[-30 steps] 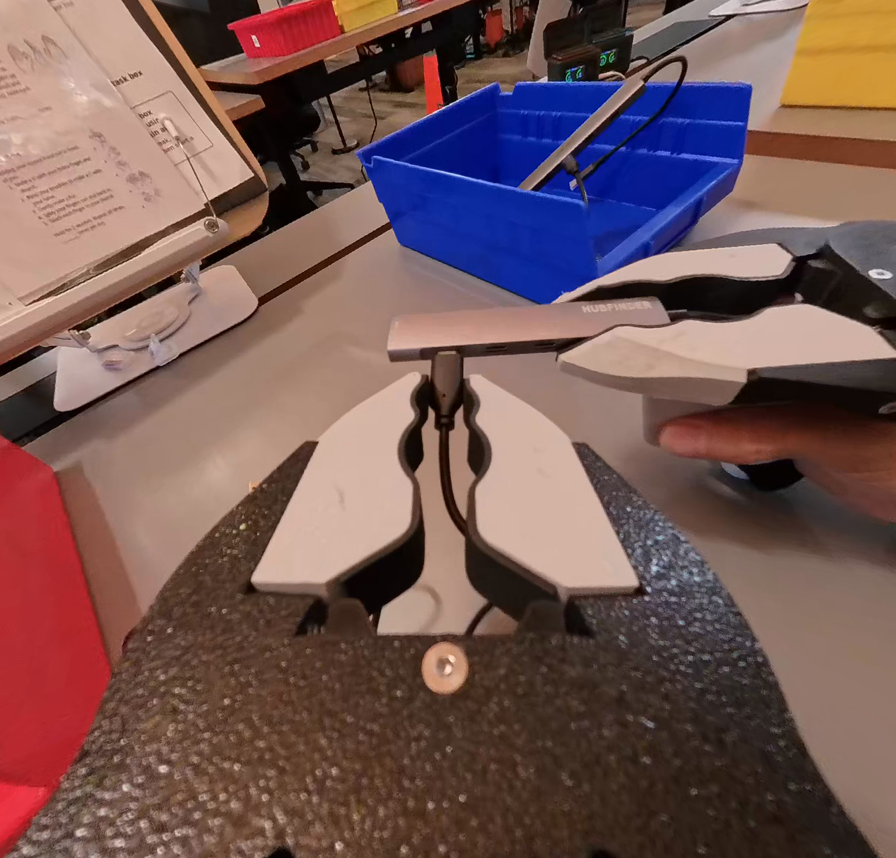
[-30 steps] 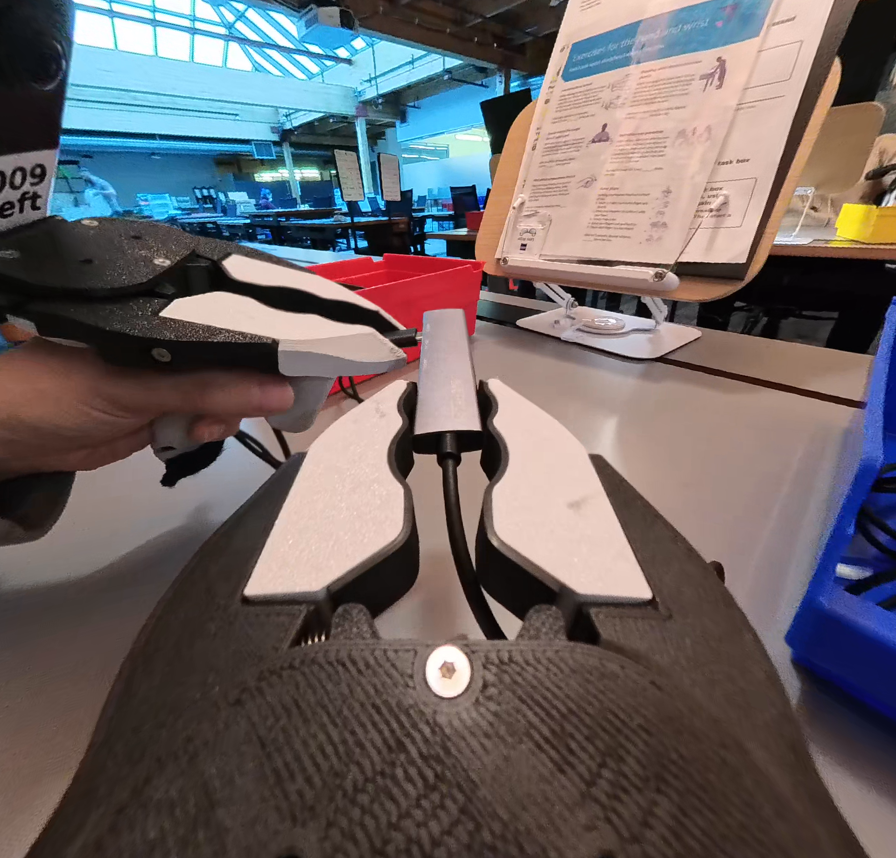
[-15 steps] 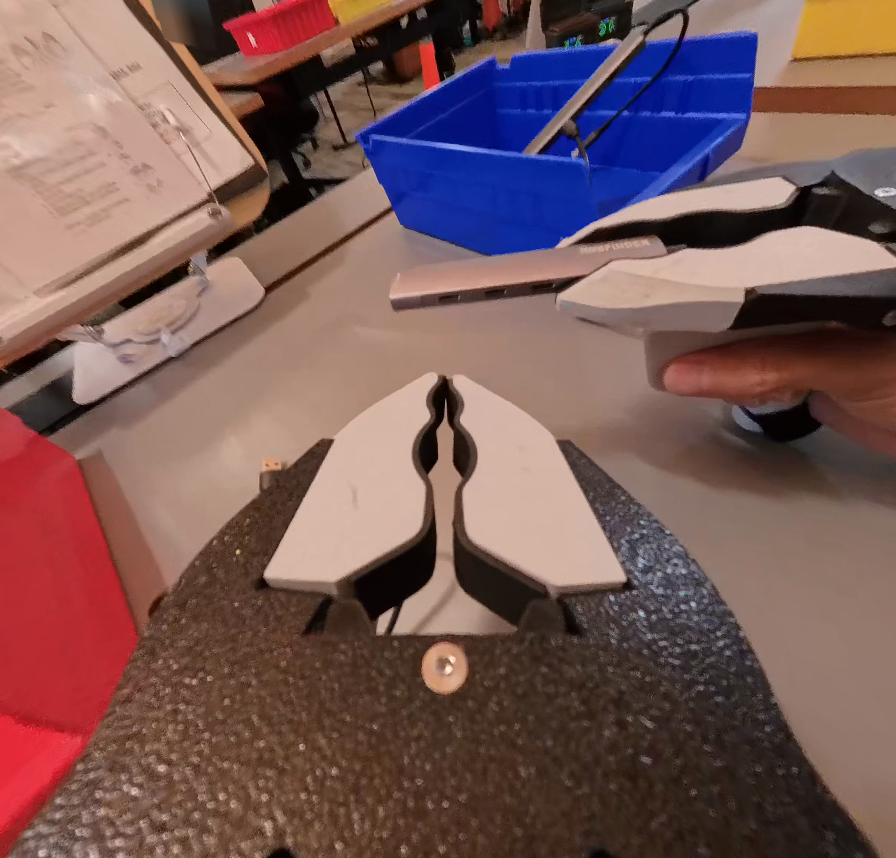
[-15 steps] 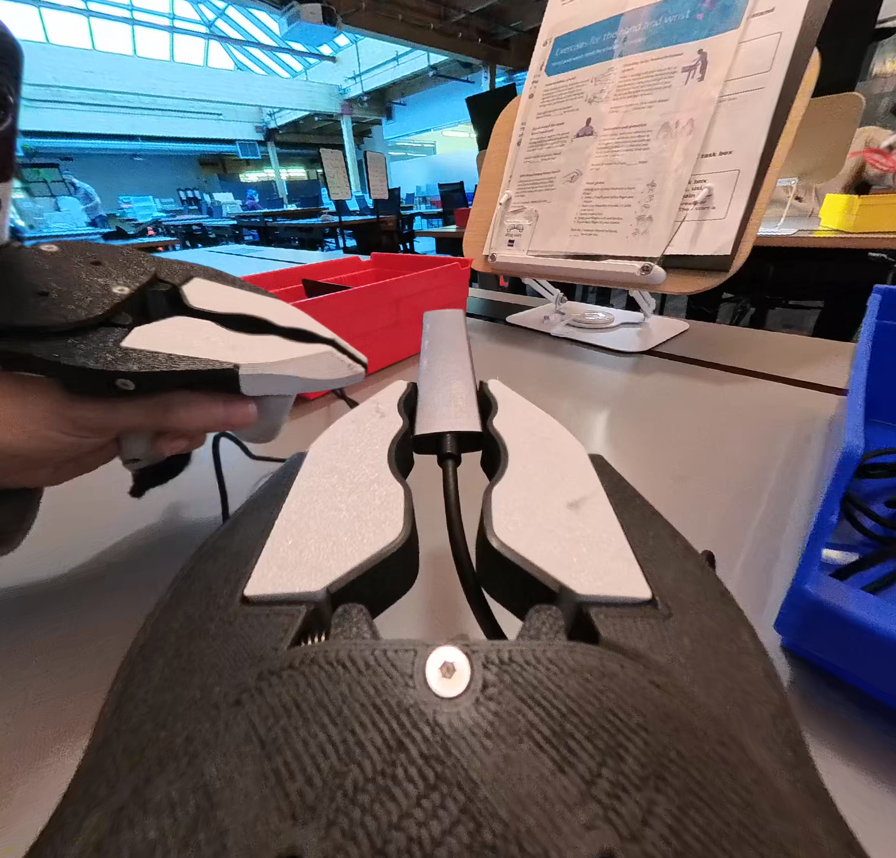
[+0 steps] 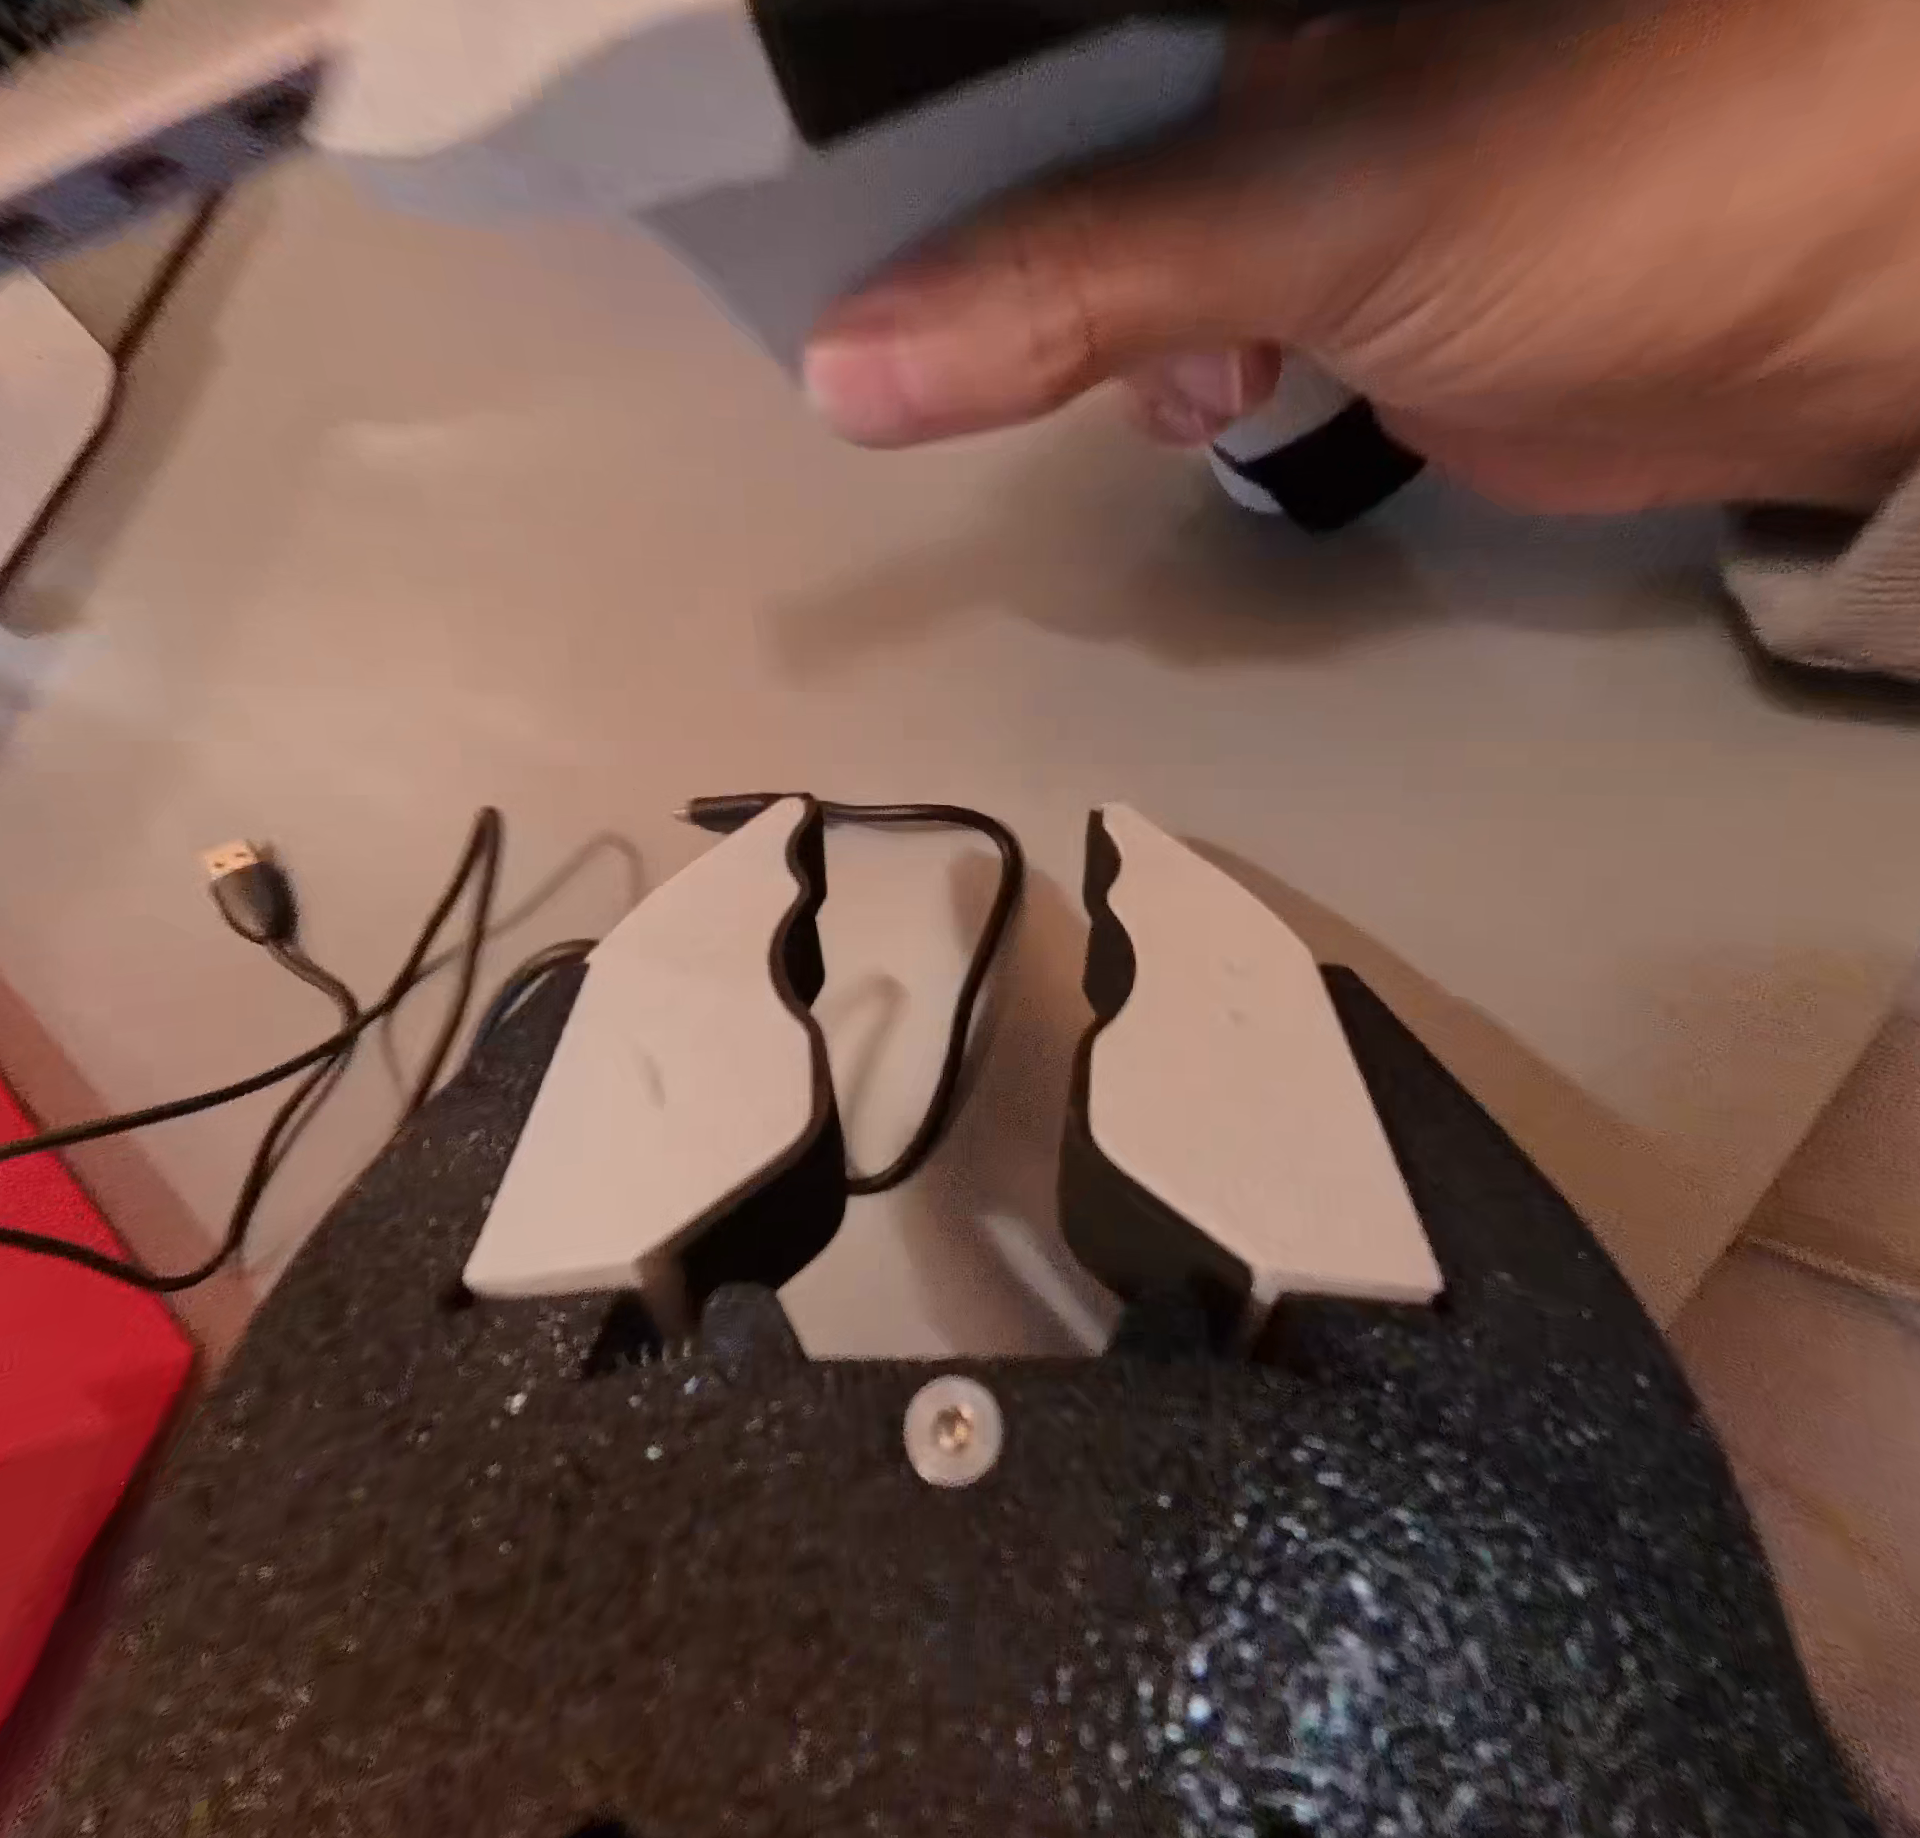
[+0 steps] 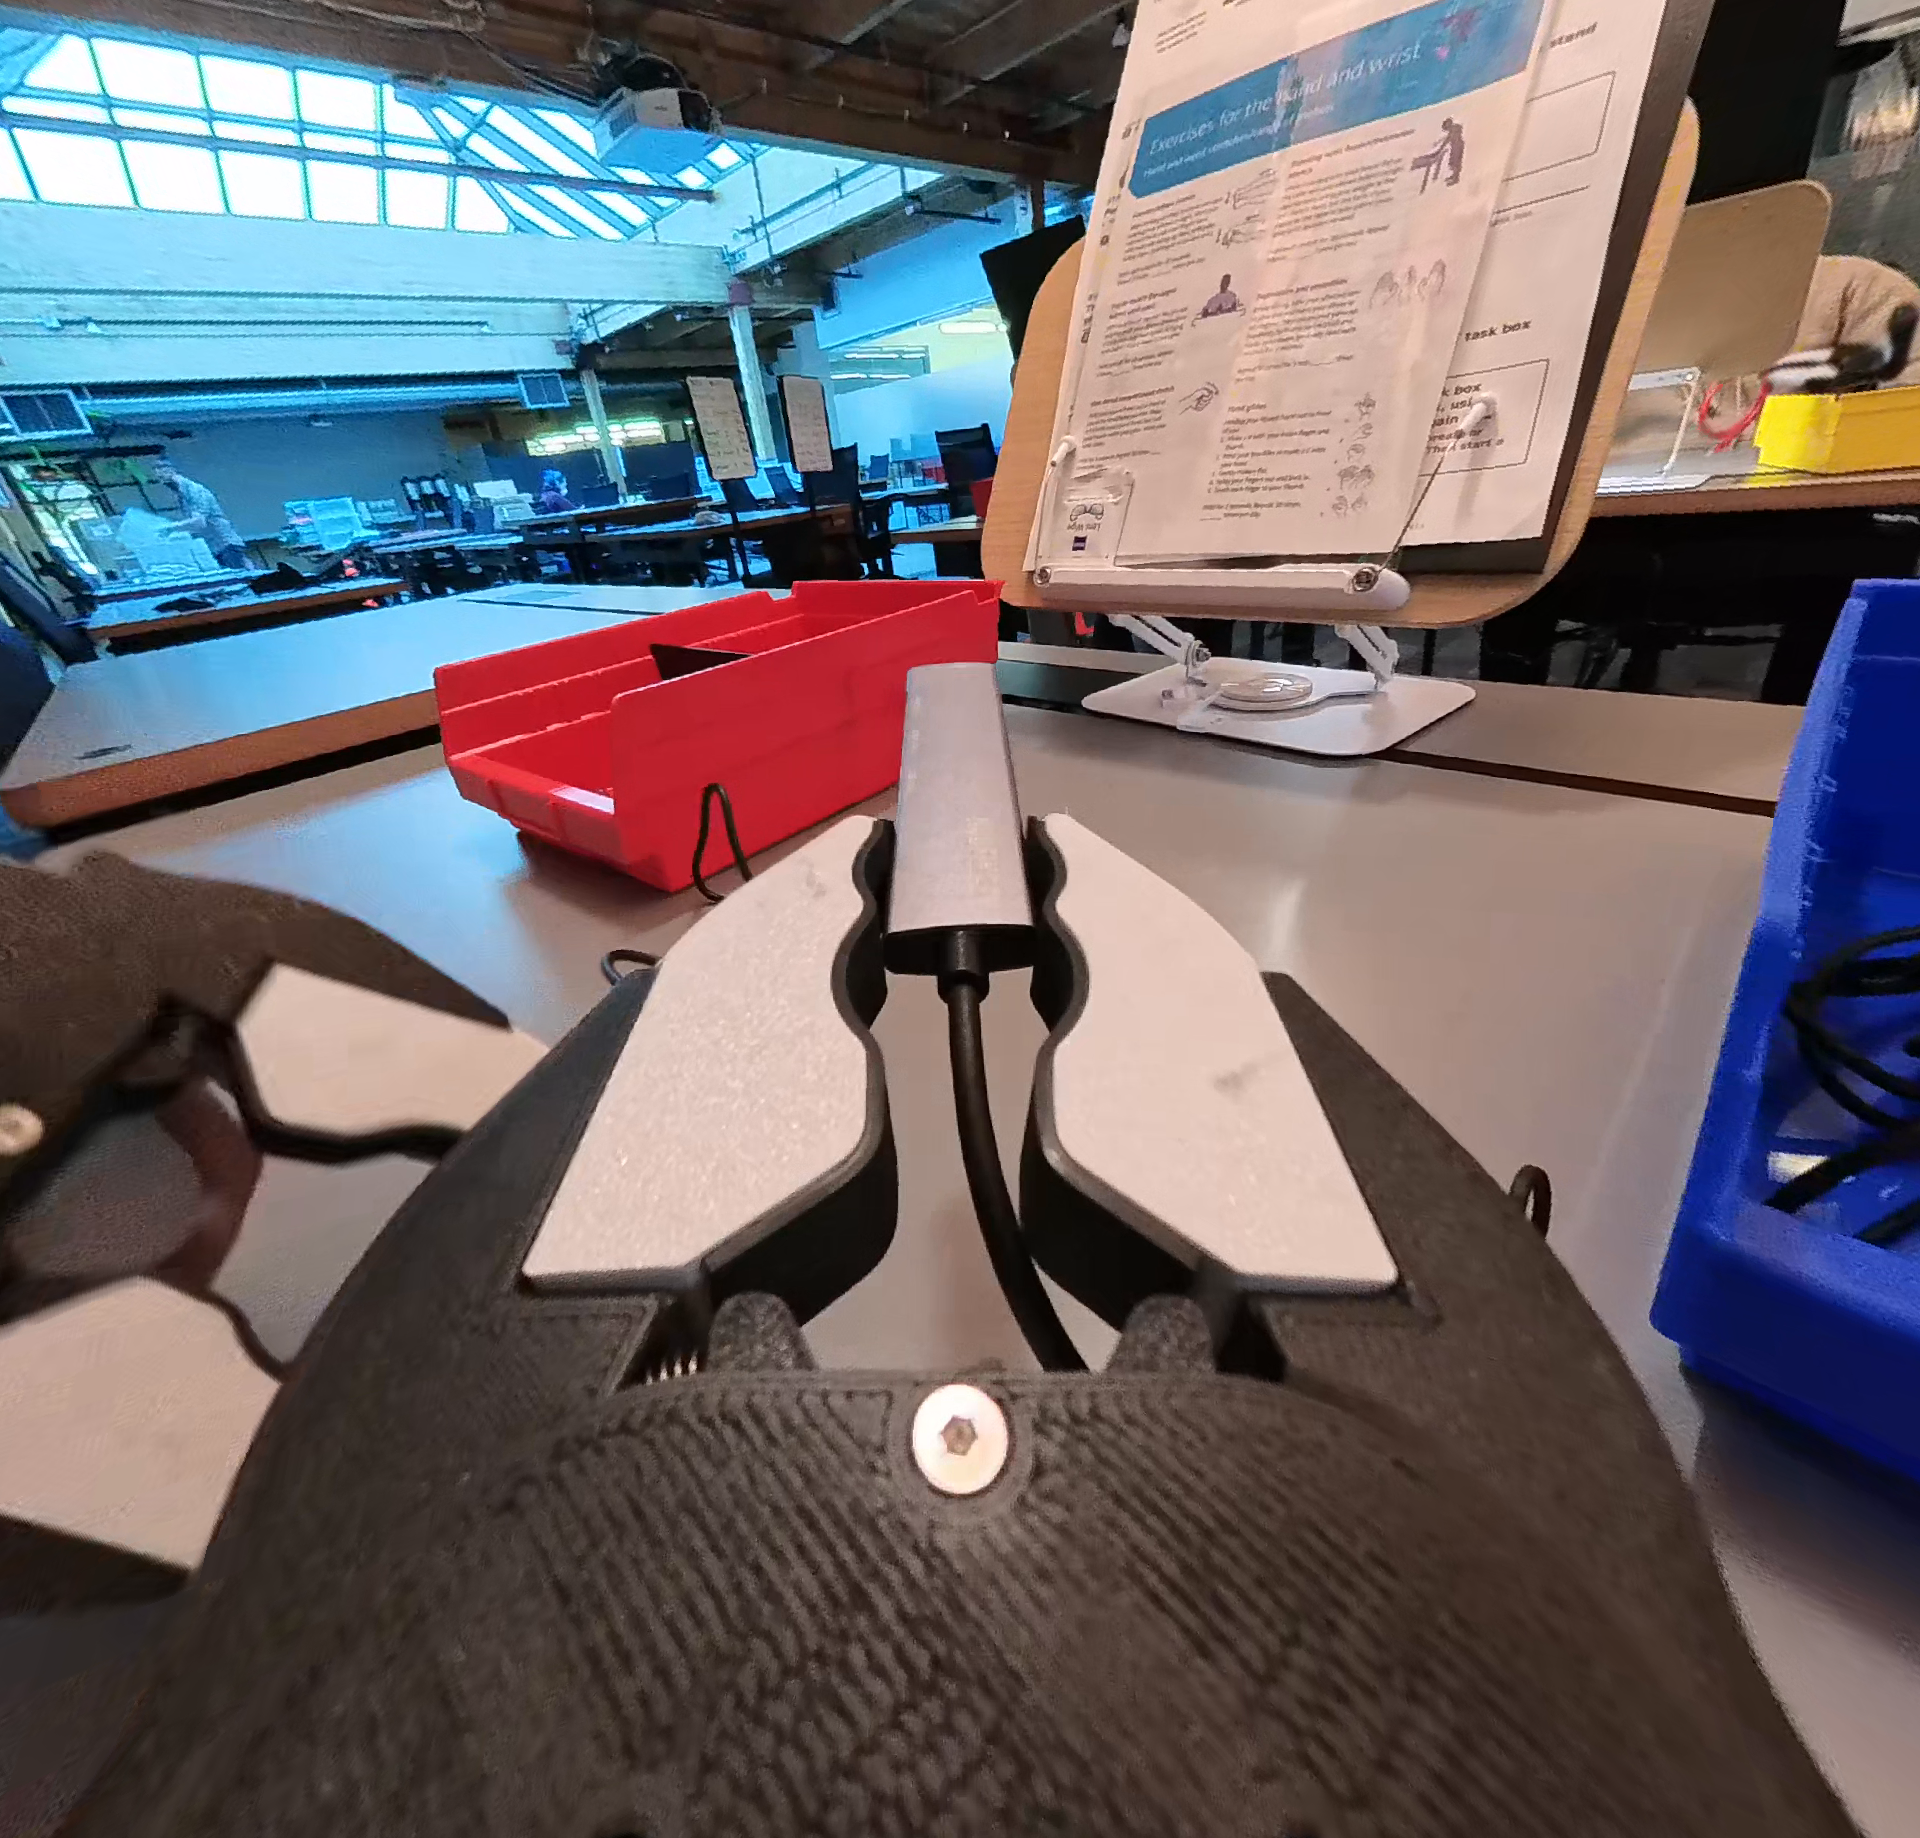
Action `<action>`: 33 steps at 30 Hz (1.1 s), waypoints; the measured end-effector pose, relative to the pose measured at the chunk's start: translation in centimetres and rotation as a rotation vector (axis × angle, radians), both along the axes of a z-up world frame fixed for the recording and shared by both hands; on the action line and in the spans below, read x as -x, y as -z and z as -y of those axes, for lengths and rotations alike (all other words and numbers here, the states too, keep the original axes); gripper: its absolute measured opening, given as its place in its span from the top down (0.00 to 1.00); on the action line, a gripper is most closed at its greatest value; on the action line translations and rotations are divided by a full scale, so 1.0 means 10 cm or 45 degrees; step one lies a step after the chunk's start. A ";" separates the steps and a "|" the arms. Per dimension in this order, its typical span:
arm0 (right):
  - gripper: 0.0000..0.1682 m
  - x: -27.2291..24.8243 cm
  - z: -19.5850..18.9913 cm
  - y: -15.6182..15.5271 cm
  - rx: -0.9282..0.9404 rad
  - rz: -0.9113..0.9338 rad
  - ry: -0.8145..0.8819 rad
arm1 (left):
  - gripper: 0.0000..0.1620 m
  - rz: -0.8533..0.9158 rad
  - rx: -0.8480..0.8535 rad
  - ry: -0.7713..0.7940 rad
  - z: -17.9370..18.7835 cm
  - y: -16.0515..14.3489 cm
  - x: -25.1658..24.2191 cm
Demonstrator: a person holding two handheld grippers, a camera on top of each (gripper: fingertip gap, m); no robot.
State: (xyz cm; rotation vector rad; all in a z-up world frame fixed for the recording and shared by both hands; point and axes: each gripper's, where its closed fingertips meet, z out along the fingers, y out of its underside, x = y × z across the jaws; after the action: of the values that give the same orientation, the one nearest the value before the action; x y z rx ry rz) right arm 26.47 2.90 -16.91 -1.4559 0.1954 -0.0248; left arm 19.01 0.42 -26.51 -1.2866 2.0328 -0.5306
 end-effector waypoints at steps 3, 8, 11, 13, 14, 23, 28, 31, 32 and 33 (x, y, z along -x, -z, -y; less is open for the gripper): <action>0.85 0.01 0.00 0.00 -0.009 -0.009 -0.024 | 0.78 -0.088 0.034 -0.070 -0.03 0.18 -0.05; 0.85 -0.01 0.02 -0.02 -0.032 -0.040 -0.038 | 0.98 -0.134 0.248 -0.073 -0.05 0.24 -0.05; 0.85 -0.01 0.02 -0.02 -0.035 -0.045 -0.045 | 1.00 -0.115 0.281 0.031 -0.07 0.16 0.00; 0.85 0.00 0.03 -0.03 -0.043 -0.046 -0.053 | 1.00 -0.107 0.463 0.097 -0.01 0.00 0.06; 0.85 0.00 0.03 -0.03 -0.047 -0.050 -0.056 | 1.00 -0.115 0.606 0.123 0.01 -0.11 0.11; 0.85 0.00 0.03 -0.03 -0.052 -0.066 -0.079 | 1.00 0.176 1.336 0.064 -0.71 -1.16 0.45; 0.85 0.02 0.01 -0.02 -0.035 -0.055 -0.099 | 0.87 0.148 0.707 0.213 -0.38 -0.74 0.56; 0.86 0.02 0.01 -0.02 -0.039 -0.053 -0.100 | 0.79 0.177 0.337 0.257 0.01 -0.52 0.43; 0.86 0.02 0.01 -0.02 -0.041 -0.055 -0.097 | 0.77 0.180 0.227 0.264 0.12 -0.46 0.38; 0.86 0.02 0.02 -0.03 -0.046 -0.056 -0.096 | 0.75 0.164 0.133 0.264 0.22 -0.38 0.33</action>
State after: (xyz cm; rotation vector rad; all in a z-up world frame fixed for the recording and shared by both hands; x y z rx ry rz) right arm 26.30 2.73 -16.65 -1.4279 0.1760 0.0715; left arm 15.68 -1.80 -22.68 -1.0764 2.0637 -0.8039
